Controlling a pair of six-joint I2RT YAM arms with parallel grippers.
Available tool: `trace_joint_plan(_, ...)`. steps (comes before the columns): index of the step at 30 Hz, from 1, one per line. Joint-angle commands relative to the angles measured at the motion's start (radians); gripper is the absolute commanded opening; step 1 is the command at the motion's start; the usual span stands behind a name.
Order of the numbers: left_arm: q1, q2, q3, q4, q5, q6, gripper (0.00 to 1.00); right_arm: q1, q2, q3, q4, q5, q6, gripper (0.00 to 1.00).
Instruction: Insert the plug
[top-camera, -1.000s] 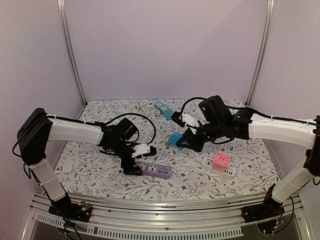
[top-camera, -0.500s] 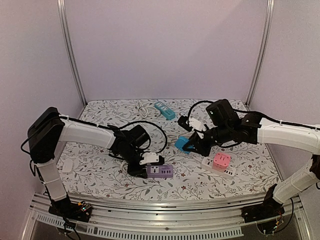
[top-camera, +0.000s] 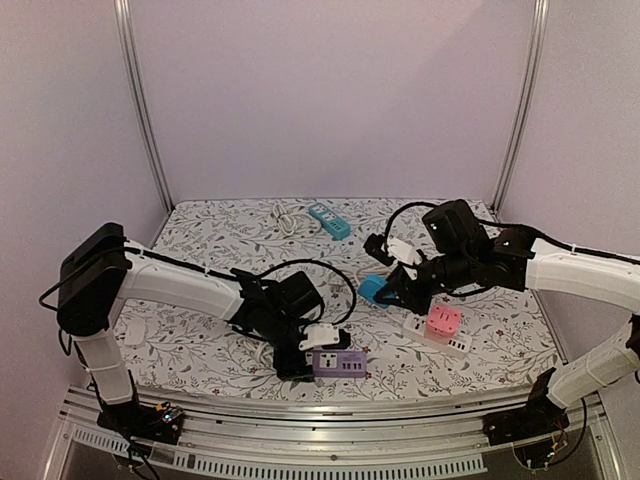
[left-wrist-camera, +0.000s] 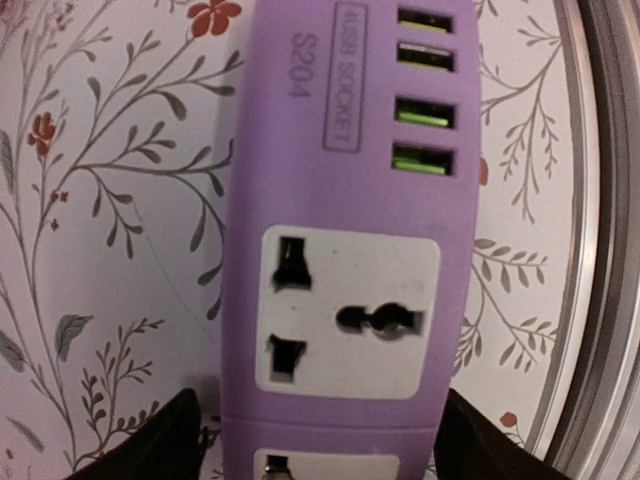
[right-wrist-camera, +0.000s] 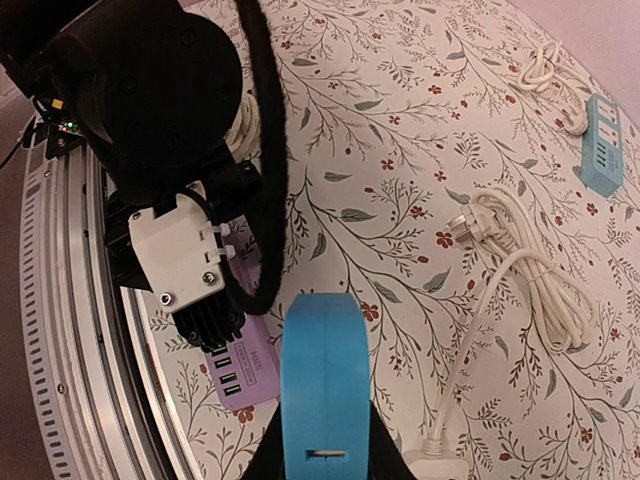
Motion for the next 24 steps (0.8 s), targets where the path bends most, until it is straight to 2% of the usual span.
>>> trace_joint_plan(1,-0.007,-0.008,0.005,0.057,-0.017,-0.042,0.93,-0.009,-0.038,-0.025,-0.027,0.006,-0.024,0.00)
trace_joint_plan(4,0.003,-0.070,0.009,0.072,-0.048,-0.061,0.97,-0.008,-0.052,-0.031,-0.031,0.014,-0.045,0.00)
trace_joint_plan(6,0.025,-0.142,-0.004,0.099,-0.014,-0.078,0.98,-0.009,-0.053,-0.026,-0.034,0.014,-0.063,0.00)
trace_joint_plan(10,0.050,-0.321,-0.110,0.283,0.118,-0.096,0.99,-0.008,-0.035,0.003,-0.035,-0.018,-0.095,0.00)
trace_joint_plan(13,0.049,-0.376,-0.168,0.397,0.115,-0.170,0.99,-0.007,-0.002,0.032,-0.030,-0.056,-0.122,0.00)
trace_joint_plan(16,0.051,-0.447,-0.272,0.500,0.108,-0.236,0.97,0.010,0.042,0.068,-0.023,-0.078,-0.140,0.00)
trace_joint_plan(19,0.055,-0.489,-0.357,0.554,0.088,-0.303,0.93,0.064,0.105,0.093,0.005,-0.036,-0.168,0.00)
trace_joint_plan(24,0.074,-0.549,-0.488,0.702,0.094,-0.331,0.88,0.139,0.257,0.214,-0.049,-0.002,-0.237,0.00)
